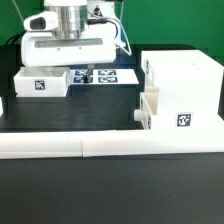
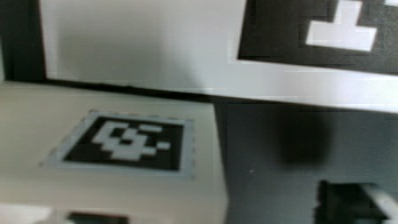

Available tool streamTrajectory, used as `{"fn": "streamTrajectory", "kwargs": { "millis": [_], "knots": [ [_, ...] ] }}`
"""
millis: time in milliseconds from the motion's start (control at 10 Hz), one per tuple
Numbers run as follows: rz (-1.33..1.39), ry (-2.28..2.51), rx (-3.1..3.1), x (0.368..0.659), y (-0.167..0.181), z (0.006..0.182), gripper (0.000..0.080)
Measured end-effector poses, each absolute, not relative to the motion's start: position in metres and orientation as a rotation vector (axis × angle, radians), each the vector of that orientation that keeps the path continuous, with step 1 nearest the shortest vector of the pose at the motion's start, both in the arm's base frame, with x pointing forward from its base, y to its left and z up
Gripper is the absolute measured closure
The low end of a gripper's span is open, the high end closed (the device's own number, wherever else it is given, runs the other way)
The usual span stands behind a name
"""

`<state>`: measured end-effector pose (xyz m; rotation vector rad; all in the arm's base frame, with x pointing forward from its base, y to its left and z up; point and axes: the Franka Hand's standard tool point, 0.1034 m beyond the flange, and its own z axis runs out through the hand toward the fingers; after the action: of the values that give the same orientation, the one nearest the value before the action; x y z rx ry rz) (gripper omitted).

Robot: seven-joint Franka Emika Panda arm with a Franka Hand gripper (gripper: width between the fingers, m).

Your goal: Assemble drawer

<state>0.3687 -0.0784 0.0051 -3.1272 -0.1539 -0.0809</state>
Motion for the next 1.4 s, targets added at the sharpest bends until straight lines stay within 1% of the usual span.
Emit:
{"fn": "streamTrajectory", "kwargs": {
  "millis": [100,200,300,400,500,1000,1200,1400],
  "knots": [
    [-0.081,-0.156,-3.127,0.369,-0.078,0.005,0.0371],
    [-0.081,-0.157,-3.127,0.369,-0.078,0.005,0.0572],
    [-0.081,-0.158,-3.127,0.369,-0.078,0.005,0.0705],
    [-0.081,-0.159,-3.127,0.369,-0.078,0.005,0.0705],
    [-0.081,-0.16,-3.127,0.369,-0.078,0.005,0.0758],
    [-0.067,-0.155,-3.121,0.371,-0.074,0.007,0.0758],
    [-0.077,-0.233,-3.11,0.398,-0.054,0.029,0.0758],
    [-0.085,-0.294,-3.101,0.416,-0.039,0.045,0.0757]
  ]
}}
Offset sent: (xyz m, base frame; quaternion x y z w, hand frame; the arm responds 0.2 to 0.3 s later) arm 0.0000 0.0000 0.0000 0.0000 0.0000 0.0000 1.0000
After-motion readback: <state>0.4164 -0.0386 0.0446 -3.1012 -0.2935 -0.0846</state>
